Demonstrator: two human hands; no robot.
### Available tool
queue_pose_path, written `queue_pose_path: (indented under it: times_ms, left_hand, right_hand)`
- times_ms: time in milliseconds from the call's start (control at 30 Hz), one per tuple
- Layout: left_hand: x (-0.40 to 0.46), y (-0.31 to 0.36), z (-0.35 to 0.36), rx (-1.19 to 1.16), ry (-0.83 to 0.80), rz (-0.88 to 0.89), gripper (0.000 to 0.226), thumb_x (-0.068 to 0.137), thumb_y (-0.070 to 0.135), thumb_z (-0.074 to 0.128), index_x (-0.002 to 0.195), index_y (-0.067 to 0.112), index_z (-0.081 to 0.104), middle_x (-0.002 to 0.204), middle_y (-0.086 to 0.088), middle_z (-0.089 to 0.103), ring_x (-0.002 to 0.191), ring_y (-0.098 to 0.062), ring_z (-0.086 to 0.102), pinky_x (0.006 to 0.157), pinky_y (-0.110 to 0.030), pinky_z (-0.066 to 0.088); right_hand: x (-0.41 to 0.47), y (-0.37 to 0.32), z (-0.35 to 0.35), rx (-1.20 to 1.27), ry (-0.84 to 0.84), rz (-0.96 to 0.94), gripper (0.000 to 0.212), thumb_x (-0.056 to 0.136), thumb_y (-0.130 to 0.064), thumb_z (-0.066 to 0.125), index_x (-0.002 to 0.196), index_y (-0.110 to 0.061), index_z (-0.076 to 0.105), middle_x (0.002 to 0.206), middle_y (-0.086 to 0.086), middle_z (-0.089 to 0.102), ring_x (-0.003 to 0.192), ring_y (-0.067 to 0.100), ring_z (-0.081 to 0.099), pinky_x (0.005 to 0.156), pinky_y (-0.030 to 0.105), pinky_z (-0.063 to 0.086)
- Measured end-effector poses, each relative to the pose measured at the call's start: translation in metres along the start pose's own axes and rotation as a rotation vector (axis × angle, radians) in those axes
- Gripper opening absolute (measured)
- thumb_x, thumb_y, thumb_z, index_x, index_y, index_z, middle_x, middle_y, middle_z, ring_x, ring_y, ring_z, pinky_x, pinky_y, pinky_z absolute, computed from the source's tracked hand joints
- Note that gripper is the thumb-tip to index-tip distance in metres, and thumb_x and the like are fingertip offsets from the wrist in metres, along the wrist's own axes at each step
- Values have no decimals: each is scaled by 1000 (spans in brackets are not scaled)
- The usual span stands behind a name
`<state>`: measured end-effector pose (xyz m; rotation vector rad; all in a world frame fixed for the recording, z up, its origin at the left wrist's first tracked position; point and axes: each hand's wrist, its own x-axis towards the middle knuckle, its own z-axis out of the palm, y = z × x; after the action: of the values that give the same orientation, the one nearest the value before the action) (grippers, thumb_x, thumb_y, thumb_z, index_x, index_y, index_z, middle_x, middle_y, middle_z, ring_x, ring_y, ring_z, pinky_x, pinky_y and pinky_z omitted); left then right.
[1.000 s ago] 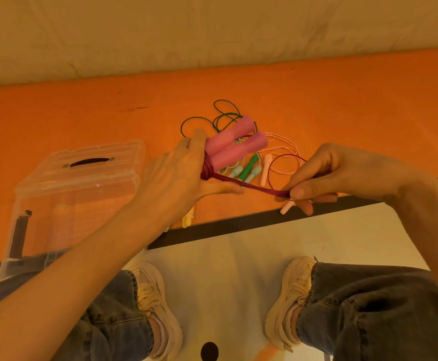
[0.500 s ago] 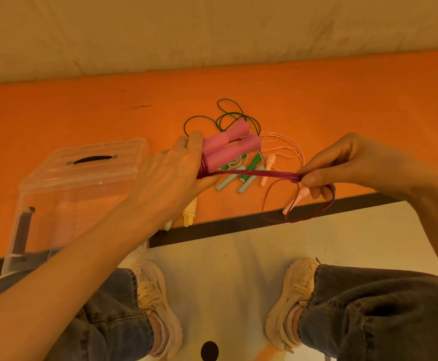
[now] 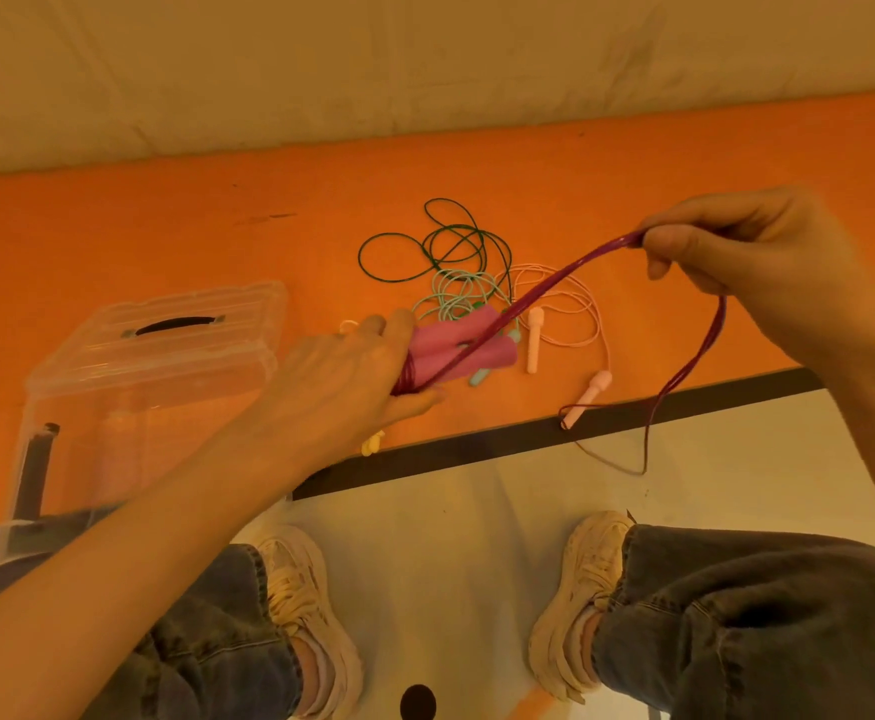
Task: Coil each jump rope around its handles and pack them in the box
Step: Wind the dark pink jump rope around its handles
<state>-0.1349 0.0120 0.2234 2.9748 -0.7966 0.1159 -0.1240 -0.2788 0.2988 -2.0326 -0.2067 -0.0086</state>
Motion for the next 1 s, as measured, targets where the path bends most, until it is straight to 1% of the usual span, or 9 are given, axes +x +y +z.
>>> queue_pose_path:
  times_ms: [67, 200, 333, 433, 600, 700, 833, 900, 1000]
  left_hand:
    - [-2, 9, 3, -13, 9, 68, 76, 80, 74, 16, 107, 13, 54, 81, -4, 61, 56, -28, 60, 66, -47, 54]
    - [-6, 25, 0, -46, 22, 155, 69, 86, 68, 22, 102, 13, 59, 76, -3, 62, 46, -24, 57, 37, -25, 32]
    - [-7, 29, 2, -60, 25, 211, 62, 89, 62, 26, 106, 12, 59, 78, -2, 63, 45, -21, 56, 35, -24, 30]
    - [-7, 27, 2, -90, 31, 244, 61, 90, 60, 27, 110, 12, 58, 84, -2, 66, 46, -18, 57, 36, -23, 29]
    - [-10, 25, -1, -104, 52, 335, 69, 90, 61, 28, 127, 8, 52, 96, -5, 70, 46, -20, 58, 35, -23, 30]
    - [-13, 30, -5, -121, 82, 366, 84, 90, 62, 28, 147, 0, 30, 104, -9, 69, 43, -20, 55, 31, -26, 35]
    - [-15, 32, -16, -146, 106, 334, 89, 89, 59, 34, 148, -5, 20, 71, -1, 61, 37, -11, 32, 30, -21, 29]
    - [-15, 32, -20, -154, 94, 359, 85, 90, 59, 34, 151, 0, 18, 77, 0, 63, 41, -14, 44, 32, -21, 27]
    - [-14, 33, -22, -136, 81, 418, 72, 93, 58, 30, 151, 15, 26, 91, 0, 61, 55, -16, 55, 36, -26, 31]
  right_hand:
    - [4, 2, 3, -11, 53, -20, 18, 81, -36, 60, 90, -24, 70, 65, -10, 66, 52, 4, 41, 47, 15, 33]
    - [10, 1, 13, -22, 113, -58, 23, 85, -27, 62, 102, -13, 68, 71, -3, 65, 52, -1, 47, 50, 10, 36]
    - [18, 1, 21, -28, 149, -88, 17, 90, -11, 62, 106, -7, 66, 64, -15, 65, 56, -6, 55, 57, 7, 40]
    - [22, 3, 24, -72, 149, -87, 16, 91, -11, 62, 106, -8, 66, 72, 0, 65, 58, -7, 56, 60, 7, 41]
    - [25, 9, 28, -173, 139, -116, 9, 91, -20, 62, 98, -19, 68, 77, 4, 67, 73, 17, 64, 76, 27, 50]
    - [28, 12, 33, -202, 119, -115, 8, 91, -24, 62, 93, -21, 69, 75, 4, 68, 78, 34, 61, 71, 38, 49]
    - [33, 19, 39, -198, 103, -98, 7, 90, -26, 63, 91, -23, 70, 75, 6, 69, 78, 43, 59, 66, 45, 48]
    - [35, 22, 42, -190, 94, -78, 6, 89, -24, 64, 91, -22, 70, 77, 11, 69, 77, 39, 61, 68, 44, 48]
    - [39, 26, 49, -170, 67, -52, 6, 88, -18, 66, 92, -19, 70, 79, 17, 70, 71, 18, 62, 71, 34, 48]
